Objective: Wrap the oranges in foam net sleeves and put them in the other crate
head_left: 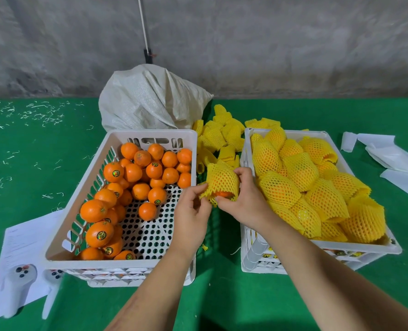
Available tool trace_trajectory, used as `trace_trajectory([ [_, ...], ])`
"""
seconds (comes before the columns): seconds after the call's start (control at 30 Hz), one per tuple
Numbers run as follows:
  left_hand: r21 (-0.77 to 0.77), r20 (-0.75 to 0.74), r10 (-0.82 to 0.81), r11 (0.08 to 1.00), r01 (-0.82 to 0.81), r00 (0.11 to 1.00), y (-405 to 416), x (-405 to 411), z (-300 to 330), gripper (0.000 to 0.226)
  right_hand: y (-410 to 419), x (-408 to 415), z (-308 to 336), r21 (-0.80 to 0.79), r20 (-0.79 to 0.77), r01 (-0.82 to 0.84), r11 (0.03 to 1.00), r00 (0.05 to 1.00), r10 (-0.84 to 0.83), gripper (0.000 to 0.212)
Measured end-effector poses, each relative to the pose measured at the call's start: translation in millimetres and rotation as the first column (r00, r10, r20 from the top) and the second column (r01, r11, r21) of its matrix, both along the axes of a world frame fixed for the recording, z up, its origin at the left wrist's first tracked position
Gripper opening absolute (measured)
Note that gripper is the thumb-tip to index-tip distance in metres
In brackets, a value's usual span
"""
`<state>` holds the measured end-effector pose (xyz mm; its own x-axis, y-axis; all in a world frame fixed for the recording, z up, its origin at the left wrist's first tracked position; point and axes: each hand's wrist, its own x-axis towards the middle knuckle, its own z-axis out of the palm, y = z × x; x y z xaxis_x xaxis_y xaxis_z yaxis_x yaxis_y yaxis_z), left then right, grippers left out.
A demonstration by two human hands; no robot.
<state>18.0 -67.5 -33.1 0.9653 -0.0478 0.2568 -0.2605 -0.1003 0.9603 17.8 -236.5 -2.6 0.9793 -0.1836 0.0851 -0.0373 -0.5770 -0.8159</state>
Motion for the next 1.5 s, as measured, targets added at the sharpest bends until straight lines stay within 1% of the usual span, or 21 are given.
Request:
trace_trajectory([
  [0.07,0.067,0.091,-0.042,0.997,0.036,0.995,-1,-3,3,0.041,0,0,2,0.064,0.025,0.007,0.998,1.000,-0.008,0.083],
  [0.13,0.022,0.080,-0.102,0.995,0.100,0.992,-2,-7,6,0.040,-1,-2,3,0.089,0.045,0.007,0.996,0.999,-0.011,0.083],
  [0.2,-0.114,-0.080,-0.144,0.984,0.135,0.986,-4,-6,13,0.044,-3,-3,3,0.115,0.071,0.000,0.993,0.997,-0.008,0.084],
  [0.23,-0.139,-0.164,-0.153,0.982,0.131,0.975,-6,-3,17,0.053,-3,-4,2,0.123,0.083,-0.017,0.992,0.997,0.007,0.085],
  [0.3,-0.110,-0.293,-0.215,0.975,0.191,0.932,-12,3,27,0.072,-2,-6,0,0.072,0.092,-0.075,0.995,0.993,0.069,0.090],
  [0.37,-0.194,-0.350,-0.305,0.949,0.250,0.885,-22,4,32,0.063,1,-7,-1,-0.012,0.024,-0.144,0.989,0.989,0.145,0.101],
  [0.4,-0.267,-0.376,-0.310,0.939,0.218,0.873,-25,3,32,0.057,2,-7,-1,-0.007,-0.026,-0.180,0.984,0.983,0.179,0.105],
  [0.47,-0.389,-0.415,-0.278,0.915,0.107,0.867,-26,3,26,0.055,1,-5,-1,0.073,-0.095,-0.248,0.966,0.962,0.254,0.100],
  [0.53,-0.428,-0.379,-0.270,0.899,0.091,0.885,-25,4,20,0.053,-1,-2,-1,0.194,-0.104,-0.240,0.951,0.959,0.263,0.085],
  [0.57,-0.393,-0.334,-0.263,0.912,0.120,0.905,-25,3,20,0.052,-1,-1,-1,0.228,-0.102,-0.197,0.953,0.969,0.225,0.079],
  [0.67,-0.252,-0.205,-0.248,0.948,0.194,0.947,-27,1,20,0.056,3,1,3,0.268,-0.090,-0.099,0.958,0.988,0.127,0.078],
  [0.77,-0.298,-0.220,-0.362,0.909,0.291,0.906,-21,3,18,0.063,2,3,4,0.338,-0.034,-0.057,0.940,0.997,0.073,0.064],
  [0.87,-0.355,-0.261,-0.440,0.871,0.338,0.859,-15,6,15,0.071,-1,3,5,0.435,0.029,-0.002,0.900,1.000,-0.012,0.067],
  [0.93,-0.276,-0.225,-0.386,0.906,0.321,0.895,-18,4,13,0.067,-2,3,5,0.444,0.017,0.011,0.896,1.000,-0.021,0.068],
  [1.03,-0.197,-0.179,-0.251,0.956,0.215,0.951,-26,0,11,0.061,0,1,6,0.415,-0.038,0.020,0.910,0.999,-0.004,0.047],
  [1.07,-0.190,-0.157,-0.233,0.961,0.202,0.960,-27,0,11,0.059,1,1,7,0.418,-0.036,0.005,0.909,0.999,0.011,0.047],
  [1.13,-0.200,-0.123,-0.218,0.961,0.191,0.968,-25,-2,10,0.055,1,1,8,0.428,-0.018,-0.031,0.903,0.999,0.042,0.065],
  [1.2,-0.273,-0.136,-0.207,0.948,0.164,0.969,-21,-4,10,0.055,-1,1,9,0.461,0.011,-0.049,0.886,0.999,0.049,0.084],
  [1.23,-0.300,-0.148,-0.191,0.944,0.140,0.970,-19,-5,10,0.054,-2,1,9,0.491,0.033,-0.047,0.870,0.999,0.035,0.086],
  [1.37,-0.238,-0.133,-0.080,0.970,0.046,0.988,-22,-8,11,0.039,-4,-2,11,0.540,0.074,0.010,0.842,0.996,-0.059,0.075],
  [1.5,-0.162,-0.045,0.056,0.985,-0.063,0.997,-26,-15,12,0.039,-3,-2,11,0.541,0.073,0.061,0.839,0.990,-0.119,0.070],
])
